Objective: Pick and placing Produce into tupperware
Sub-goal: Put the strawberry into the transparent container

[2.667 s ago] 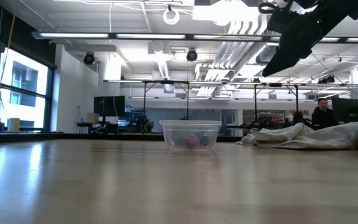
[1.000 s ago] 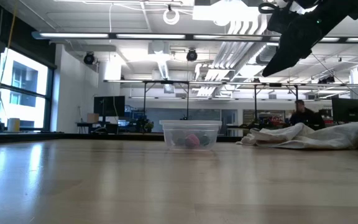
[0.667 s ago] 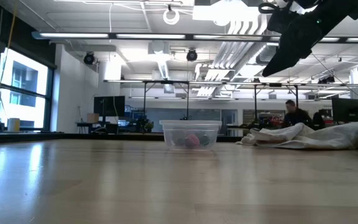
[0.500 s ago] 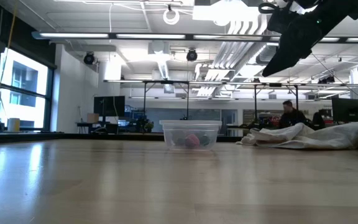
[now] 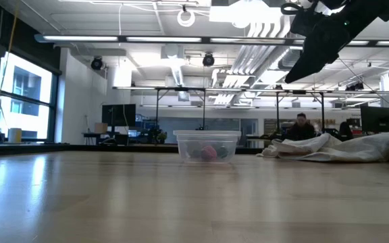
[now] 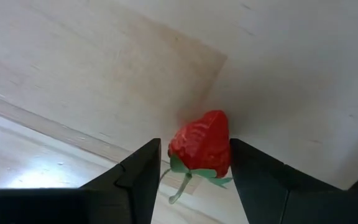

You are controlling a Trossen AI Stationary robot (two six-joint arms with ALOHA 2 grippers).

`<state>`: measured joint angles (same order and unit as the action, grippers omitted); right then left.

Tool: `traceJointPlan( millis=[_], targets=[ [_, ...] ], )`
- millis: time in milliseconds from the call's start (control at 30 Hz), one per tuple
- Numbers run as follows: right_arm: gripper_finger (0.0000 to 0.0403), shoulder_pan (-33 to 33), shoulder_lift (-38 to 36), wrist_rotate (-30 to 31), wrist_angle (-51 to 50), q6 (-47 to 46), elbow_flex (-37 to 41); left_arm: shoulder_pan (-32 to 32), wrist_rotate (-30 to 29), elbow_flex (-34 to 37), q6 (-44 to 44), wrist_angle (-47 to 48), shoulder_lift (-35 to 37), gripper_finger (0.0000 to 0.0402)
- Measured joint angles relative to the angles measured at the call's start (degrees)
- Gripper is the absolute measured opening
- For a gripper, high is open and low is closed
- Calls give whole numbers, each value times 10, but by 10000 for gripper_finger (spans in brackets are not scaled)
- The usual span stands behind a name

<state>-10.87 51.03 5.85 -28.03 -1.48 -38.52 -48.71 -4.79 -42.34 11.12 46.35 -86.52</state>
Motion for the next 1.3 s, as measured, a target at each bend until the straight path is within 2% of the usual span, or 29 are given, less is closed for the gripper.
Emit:
traceJointPlan(
  millis=[1033, 1300],
  targets=[
    [112, 0, 0, 0, 0, 0, 0, 0, -7, 2, 21, -14, 0, 177],
    [112, 0, 0, 0, 0, 0, 0, 1, 4, 24, -21, -21, 2, 177]
  ],
)
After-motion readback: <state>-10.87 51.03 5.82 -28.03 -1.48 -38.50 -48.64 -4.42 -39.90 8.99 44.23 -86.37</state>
